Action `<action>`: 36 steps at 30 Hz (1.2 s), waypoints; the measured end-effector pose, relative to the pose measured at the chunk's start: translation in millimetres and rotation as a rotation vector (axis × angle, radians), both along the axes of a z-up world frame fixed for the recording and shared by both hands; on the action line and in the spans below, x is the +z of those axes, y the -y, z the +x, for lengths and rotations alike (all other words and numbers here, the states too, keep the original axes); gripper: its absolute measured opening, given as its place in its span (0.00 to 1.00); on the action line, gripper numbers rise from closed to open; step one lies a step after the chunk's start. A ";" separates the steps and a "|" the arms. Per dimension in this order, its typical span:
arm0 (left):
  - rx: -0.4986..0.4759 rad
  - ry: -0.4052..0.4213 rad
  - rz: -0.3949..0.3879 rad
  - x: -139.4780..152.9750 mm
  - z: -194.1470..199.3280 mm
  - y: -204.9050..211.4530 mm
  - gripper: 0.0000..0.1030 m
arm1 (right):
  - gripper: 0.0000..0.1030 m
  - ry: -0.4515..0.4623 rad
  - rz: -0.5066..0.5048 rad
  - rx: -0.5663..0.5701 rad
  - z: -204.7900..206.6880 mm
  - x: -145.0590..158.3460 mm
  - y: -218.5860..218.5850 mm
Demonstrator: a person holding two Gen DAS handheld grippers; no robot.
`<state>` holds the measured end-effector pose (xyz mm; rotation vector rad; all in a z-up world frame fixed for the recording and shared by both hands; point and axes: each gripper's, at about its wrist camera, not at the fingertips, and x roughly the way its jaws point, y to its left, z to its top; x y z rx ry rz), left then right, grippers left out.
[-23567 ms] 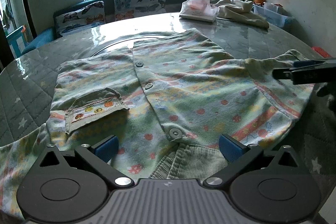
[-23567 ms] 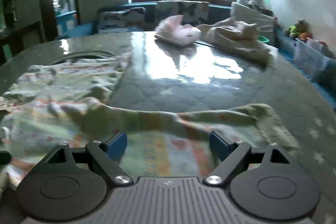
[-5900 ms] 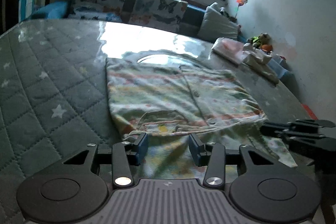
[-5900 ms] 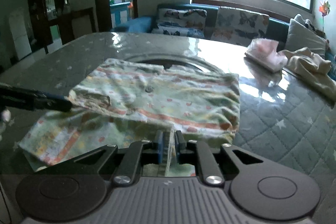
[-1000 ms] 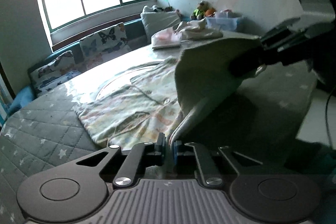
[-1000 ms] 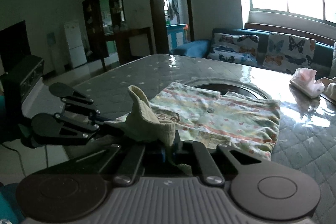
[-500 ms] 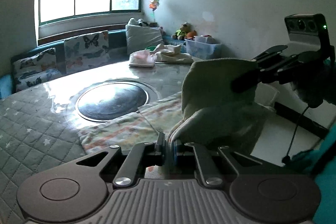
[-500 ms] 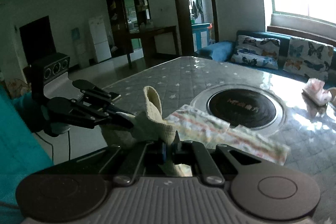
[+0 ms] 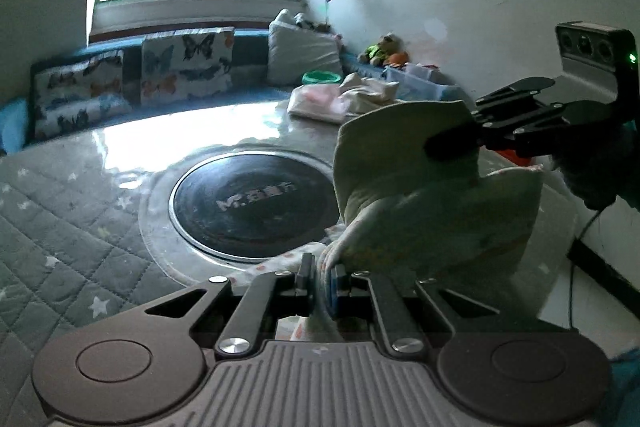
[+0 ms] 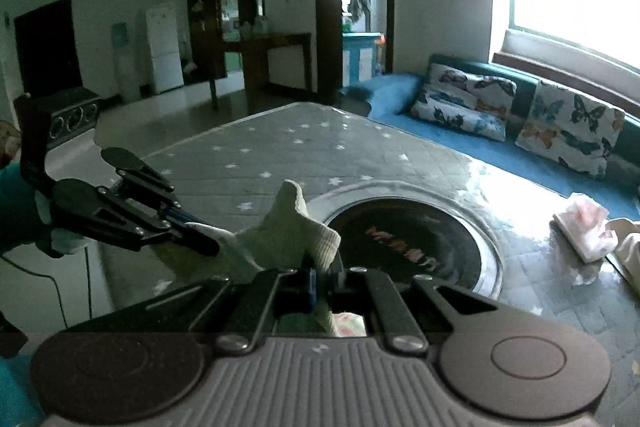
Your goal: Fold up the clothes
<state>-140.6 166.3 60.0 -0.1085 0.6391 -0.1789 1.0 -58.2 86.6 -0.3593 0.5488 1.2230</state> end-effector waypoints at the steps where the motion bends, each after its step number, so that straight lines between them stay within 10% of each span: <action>1: 0.006 -0.013 -0.003 -4.9 7.1 -5.2 0.08 | 0.04 -0.002 -0.011 -0.004 7.7 -4.1 -6.9; 12: 0.080 -0.192 -0.076 -60.2 65.3 -44.0 0.16 | 0.17 -0.090 -0.101 -0.152 72.4 -85.0 -55.6; 36: 0.214 -0.223 -0.146 -57.1 64.5 -75.4 0.52 | 0.13 -0.158 -0.076 -0.366 56.7 -125.6 32.3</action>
